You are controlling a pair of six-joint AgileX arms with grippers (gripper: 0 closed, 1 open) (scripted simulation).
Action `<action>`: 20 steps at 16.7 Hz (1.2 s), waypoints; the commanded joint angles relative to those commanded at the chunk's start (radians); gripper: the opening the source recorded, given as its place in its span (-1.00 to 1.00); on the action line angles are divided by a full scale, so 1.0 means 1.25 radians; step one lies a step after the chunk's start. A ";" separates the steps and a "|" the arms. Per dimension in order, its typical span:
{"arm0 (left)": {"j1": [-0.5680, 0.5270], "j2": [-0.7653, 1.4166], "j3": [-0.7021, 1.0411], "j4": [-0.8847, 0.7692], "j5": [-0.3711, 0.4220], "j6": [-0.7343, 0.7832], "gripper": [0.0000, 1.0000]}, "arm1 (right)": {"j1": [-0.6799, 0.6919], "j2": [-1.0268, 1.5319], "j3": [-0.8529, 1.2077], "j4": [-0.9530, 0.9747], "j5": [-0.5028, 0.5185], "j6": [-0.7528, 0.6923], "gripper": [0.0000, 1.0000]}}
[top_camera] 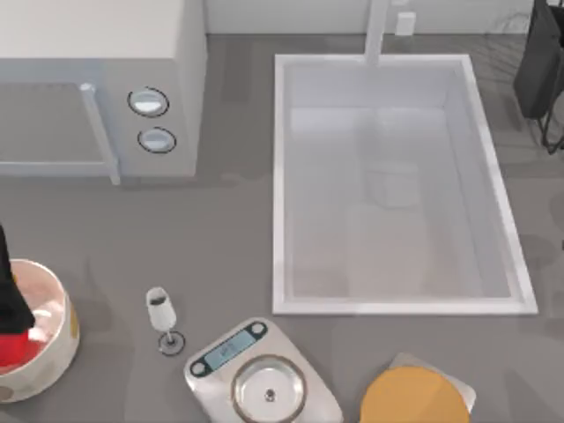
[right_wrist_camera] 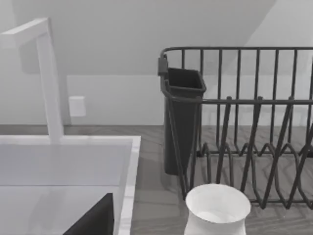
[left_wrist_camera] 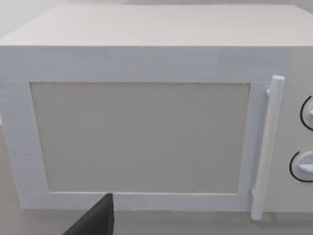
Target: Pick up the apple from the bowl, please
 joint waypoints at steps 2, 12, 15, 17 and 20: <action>0.003 0.077 0.059 -0.062 0.000 0.004 1.00 | 0.000 0.000 0.000 0.000 0.000 0.000 1.00; 0.022 0.757 0.510 -0.537 0.000 0.032 1.00 | 0.000 0.000 0.000 0.000 0.000 0.000 1.00; 0.027 0.952 0.632 -0.665 0.000 0.039 1.00 | 0.000 0.000 0.000 0.000 0.000 0.000 1.00; 0.030 1.054 0.696 -0.732 0.000 0.043 1.00 | 0.000 0.000 0.000 0.000 0.000 0.000 1.00; 0.033 1.144 0.756 -0.795 0.000 0.047 1.00 | 0.000 0.000 0.000 0.000 0.000 0.000 1.00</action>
